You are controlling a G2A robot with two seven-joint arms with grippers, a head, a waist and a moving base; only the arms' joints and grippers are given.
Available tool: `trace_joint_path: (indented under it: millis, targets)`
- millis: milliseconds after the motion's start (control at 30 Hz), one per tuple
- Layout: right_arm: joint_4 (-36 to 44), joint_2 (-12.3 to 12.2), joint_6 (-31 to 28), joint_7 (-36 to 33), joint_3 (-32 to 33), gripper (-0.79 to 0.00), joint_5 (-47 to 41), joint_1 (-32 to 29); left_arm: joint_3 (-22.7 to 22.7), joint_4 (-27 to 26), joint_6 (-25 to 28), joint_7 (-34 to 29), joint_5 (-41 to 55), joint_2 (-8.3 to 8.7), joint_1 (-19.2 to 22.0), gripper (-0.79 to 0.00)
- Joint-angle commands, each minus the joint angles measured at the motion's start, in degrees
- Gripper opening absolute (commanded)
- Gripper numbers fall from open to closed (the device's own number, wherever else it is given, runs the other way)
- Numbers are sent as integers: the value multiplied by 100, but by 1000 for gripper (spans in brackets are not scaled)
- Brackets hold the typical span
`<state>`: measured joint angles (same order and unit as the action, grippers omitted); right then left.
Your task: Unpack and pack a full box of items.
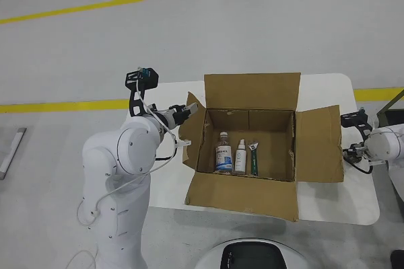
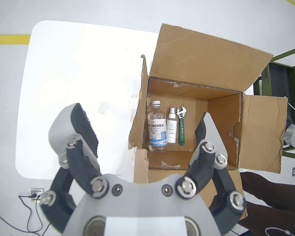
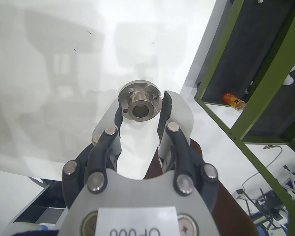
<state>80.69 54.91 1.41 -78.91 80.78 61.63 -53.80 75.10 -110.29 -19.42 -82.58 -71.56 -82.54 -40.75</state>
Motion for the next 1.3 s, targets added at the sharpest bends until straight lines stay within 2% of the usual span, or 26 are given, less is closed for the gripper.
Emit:
trace_joint_path:
  millis: [0,600,700,767,933,1100,1267]
  targets:
    - [-39,5,1,6,-24,-443,-9,26,0,0,0,0,0,0,0,0]
    - [-389,50,-15,102,-219,-514,-109,211,0,0,0,0,0,0,0,0]
    - [-395,52,-18,96,-223,-616,-119,238,0,0,0,0,0,0,0,0]
    - [-365,46,-12,86,-199,-782,-114,243,0,0,0,0,0,0,0,0]
    - [-284,28,38,102,-57,-785,-226,213,0,0,0,0,0,0,0,0]
    - [-239,0,80,307,503,-785,-1161,142,0,0,0,0,0,0,0,0]
    - [-245,-44,133,550,1510,-785,-2863,30,0,0,0,0,0,0,0,0]
